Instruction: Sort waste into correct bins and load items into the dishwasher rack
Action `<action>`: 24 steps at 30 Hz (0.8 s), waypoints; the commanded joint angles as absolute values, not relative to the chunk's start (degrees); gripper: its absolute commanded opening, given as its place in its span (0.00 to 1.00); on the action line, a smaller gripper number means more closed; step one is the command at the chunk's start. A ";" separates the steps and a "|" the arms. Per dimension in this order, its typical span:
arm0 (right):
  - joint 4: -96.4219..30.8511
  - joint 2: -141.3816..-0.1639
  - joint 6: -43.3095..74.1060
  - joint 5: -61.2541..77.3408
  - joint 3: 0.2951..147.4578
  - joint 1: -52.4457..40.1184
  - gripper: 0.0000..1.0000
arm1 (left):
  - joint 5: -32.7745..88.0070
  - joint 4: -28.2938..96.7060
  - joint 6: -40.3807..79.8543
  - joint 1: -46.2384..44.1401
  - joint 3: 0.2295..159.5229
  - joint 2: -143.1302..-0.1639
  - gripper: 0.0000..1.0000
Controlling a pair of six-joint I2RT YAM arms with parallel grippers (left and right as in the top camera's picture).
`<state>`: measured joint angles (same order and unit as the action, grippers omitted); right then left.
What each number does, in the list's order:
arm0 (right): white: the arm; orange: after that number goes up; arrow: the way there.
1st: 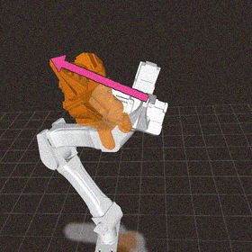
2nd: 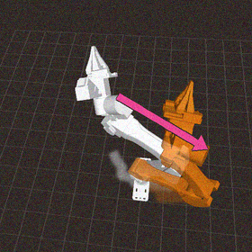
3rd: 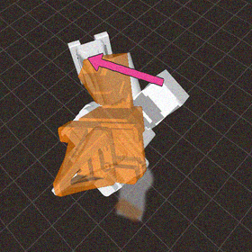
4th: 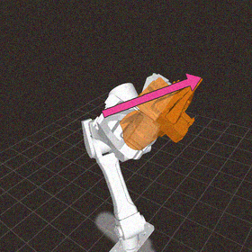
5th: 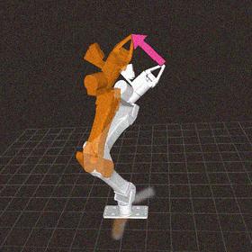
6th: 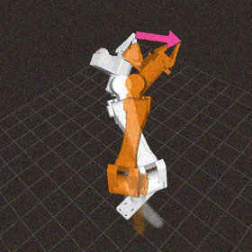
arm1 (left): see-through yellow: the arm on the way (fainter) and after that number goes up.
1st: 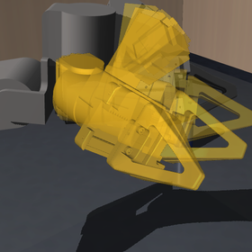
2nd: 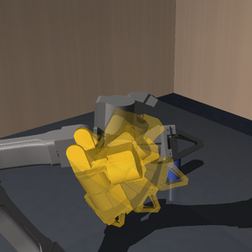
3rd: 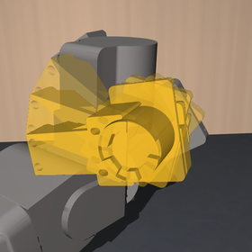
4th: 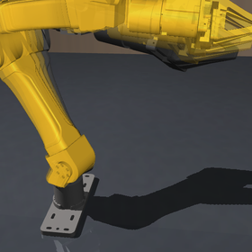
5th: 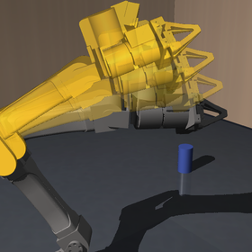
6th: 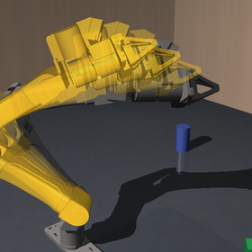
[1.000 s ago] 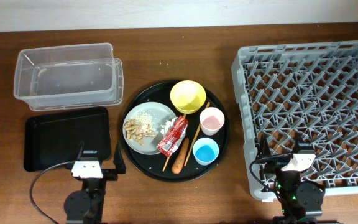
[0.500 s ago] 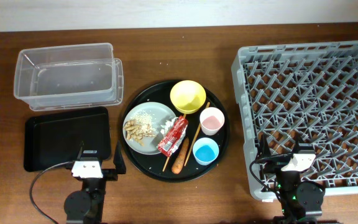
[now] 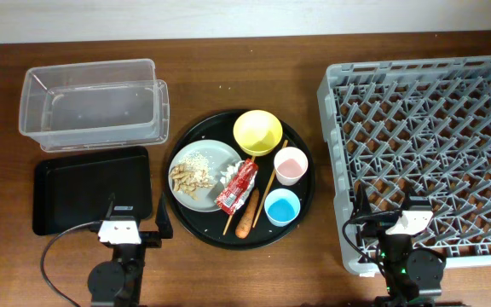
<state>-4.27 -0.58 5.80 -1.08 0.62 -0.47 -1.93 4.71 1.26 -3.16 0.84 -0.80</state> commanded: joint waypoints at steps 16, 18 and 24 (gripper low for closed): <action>-37.19 -36.88 6.42 -0.47 38.83 -0.80 0.98 | 3.92 30.11 0.40 -3.33 40.34 -45.28 0.99; -43.59 -42.46 6.42 -0.47 44.49 -0.78 0.98 | 5.17 37.21 0.38 -3.33 48.01 -52.80 0.99; -56.99 -50.24 6.44 0.45 53.49 -0.78 0.98 | 5.89 52.10 0.40 -3.33 59.46 -61.04 0.99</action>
